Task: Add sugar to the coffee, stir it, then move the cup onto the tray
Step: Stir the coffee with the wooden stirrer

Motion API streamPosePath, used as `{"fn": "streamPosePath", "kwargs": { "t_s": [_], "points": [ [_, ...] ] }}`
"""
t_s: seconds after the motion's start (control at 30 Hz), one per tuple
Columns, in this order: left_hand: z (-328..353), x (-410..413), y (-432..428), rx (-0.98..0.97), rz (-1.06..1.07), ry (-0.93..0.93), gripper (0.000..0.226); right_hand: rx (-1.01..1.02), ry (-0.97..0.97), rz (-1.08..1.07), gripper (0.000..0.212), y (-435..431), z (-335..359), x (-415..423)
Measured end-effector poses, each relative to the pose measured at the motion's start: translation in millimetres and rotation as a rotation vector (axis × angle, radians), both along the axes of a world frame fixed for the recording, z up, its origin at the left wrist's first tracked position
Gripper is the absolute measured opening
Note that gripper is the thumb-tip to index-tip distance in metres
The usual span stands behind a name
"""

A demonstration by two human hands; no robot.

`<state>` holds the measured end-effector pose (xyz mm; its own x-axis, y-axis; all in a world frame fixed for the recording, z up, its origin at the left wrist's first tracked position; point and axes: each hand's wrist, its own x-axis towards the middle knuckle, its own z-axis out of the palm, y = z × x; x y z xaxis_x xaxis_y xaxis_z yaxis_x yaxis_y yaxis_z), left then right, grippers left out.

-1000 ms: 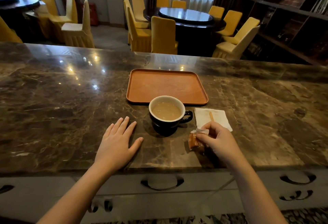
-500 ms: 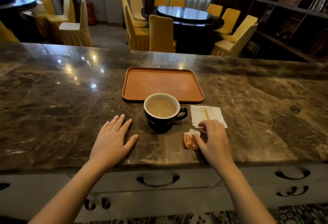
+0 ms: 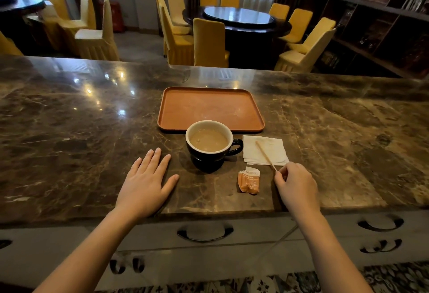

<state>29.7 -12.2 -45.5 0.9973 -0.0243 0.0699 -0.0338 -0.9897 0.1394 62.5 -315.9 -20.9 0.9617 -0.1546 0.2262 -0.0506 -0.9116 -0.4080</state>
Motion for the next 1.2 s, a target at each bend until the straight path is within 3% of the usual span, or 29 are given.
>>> {"fn": "streamPosePath", "kwargs": {
  "t_s": [0.2,0.3,0.4,0.6,0.7,0.87,1.2],
  "points": [
    [-1.7,-0.1,1.4,-0.012,-0.001,-0.024,0.075,0.046,-0.267,-0.017,0.009,-3.8,7.9,-12.1],
    [-3.2,0.5,2.0,-0.02,-0.002,-0.033,0.08,0.218,-0.35,0.111,0.008,2.8,31.7,-13.1],
    [-3.6,0.7,1.9,-0.036,0.002,-0.043,0.08,0.338,-0.336,0.293,0.007,21.0,57.6,-5.5],
    [-3.0,-0.8,0.6,-0.037,0.02,-0.055,0.079,0.145,-0.196,0.522,0.007,62.1,78.2,20.8],
    [-3.2,-1.3,0.1,-0.036,0.025,-0.067,0.078,0.209,-0.096,0.519,0.007,74.6,77.2,30.3],
    [-3.4,-0.9,0.0,-0.055,0.023,-0.076,0.08,0.52,0.038,0.481,0.014,85.6,73.0,33.0],
    [-6.1,-0.8,-0.4,-0.031,0.012,-0.062,0.076,0.634,-0.004,0.342,0.023,84.0,59.3,34.4]
  ]
}}
